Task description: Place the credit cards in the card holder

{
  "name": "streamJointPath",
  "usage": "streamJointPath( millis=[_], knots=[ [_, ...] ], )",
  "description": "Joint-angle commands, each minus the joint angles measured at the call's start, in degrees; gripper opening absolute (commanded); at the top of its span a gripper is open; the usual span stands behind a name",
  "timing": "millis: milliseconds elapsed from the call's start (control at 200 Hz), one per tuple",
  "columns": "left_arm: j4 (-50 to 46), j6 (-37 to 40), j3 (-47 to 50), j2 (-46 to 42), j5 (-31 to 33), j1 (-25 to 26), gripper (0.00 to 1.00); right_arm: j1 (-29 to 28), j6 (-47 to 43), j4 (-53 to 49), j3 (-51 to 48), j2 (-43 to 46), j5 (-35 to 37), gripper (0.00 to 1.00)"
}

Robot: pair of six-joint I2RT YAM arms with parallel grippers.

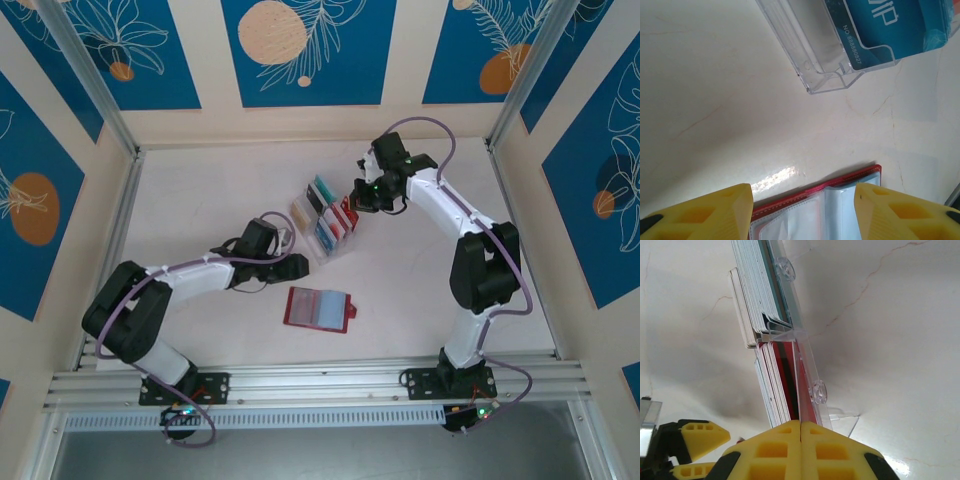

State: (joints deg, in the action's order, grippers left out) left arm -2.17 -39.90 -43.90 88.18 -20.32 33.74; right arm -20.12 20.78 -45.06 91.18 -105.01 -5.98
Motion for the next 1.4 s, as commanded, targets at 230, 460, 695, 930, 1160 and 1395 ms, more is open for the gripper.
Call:
streamJointPath(
  millis=[230,460,695,930,1160,1395],
  knots=[
    [-6.14,3.5,4.69,-11.13,2.76,-1.93,0.58,-1.73,0.15,-2.69,2.6,2.95,2.8,0.0],
    [-8.98,4.56,7.41,-16.48,3.8,-2.54,0.6,-2.45,0.62,-2.4,2.34,2.17,2.79,0.0],
    [-10.41,6.23,7.2,-17.58,2.6,-2.62,0.62,-3.41,1.77,-3.49,3.54,2.57,6.62,0.0],
    [-10.45,6.99,8.41,-17.87,1.39,-2.64,0.63,-6.03,4.04,-6.37,5.83,3.53,14.84,0.0],
    [-11.17,8.09,9.61,-18.46,0.11,-2.54,0.65,-10.39,6.31,-9.37,6.42,6.31,25.4,0.0],
    [-11.18,9.2,11.22,-18.33,-0.87,-1.33,0.67,-19.77,11.03,-11.58,1.75,11.05,36.48,0.0]
  ],
)
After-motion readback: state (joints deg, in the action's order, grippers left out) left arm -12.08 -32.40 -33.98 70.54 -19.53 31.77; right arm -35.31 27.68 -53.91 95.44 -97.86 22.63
